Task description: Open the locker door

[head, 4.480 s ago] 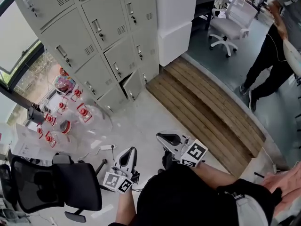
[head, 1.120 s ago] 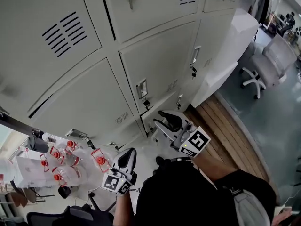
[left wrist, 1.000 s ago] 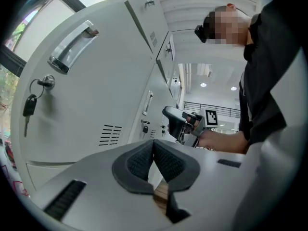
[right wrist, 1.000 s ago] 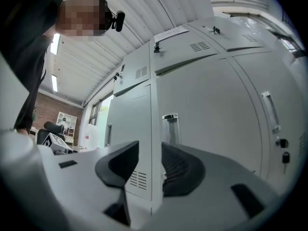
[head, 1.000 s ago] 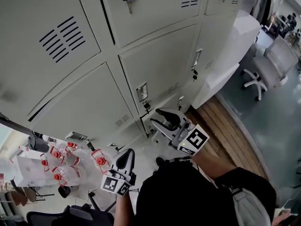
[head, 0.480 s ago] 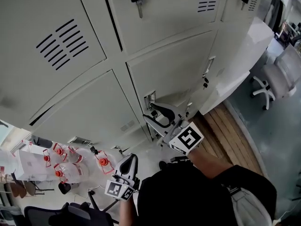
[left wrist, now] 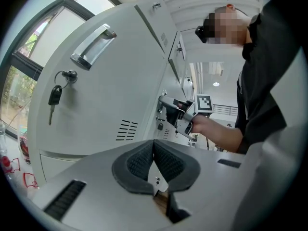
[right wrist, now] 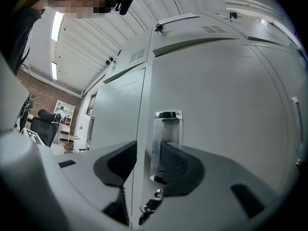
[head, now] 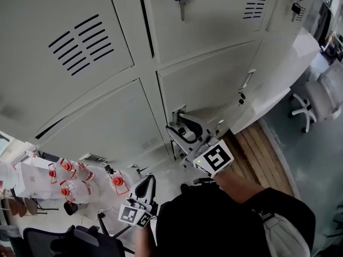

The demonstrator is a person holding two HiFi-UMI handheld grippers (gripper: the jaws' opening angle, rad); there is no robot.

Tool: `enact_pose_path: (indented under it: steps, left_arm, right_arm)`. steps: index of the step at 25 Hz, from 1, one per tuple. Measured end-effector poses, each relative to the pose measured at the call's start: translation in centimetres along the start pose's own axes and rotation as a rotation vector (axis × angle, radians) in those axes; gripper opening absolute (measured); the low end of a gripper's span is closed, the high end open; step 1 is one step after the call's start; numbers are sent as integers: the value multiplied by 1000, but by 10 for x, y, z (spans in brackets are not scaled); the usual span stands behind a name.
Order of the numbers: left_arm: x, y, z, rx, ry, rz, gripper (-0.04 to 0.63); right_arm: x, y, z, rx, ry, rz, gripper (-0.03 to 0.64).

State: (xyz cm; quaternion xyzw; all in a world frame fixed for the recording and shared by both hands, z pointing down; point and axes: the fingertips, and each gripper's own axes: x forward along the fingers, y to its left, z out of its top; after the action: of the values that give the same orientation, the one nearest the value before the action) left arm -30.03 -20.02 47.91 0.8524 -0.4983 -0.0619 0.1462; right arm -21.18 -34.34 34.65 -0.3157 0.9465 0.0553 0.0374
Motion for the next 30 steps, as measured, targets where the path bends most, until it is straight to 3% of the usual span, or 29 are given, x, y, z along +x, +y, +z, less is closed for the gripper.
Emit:
enact_pose_path:
  steps: [7,21,30]
  left_arm:
    - [-6,1,-3,-5,-1,20,15]
    - [-14,-1,-8,-18,5,21,15]
    - [-24,-4,-1,-17,-12,16,15]
  right_arm:
    - [3,-3,-1,-3,8,-24,123]
    - [0,-5,-3,36,2,-51,103]
    - [-7,-2,3,43,2,-14,98]
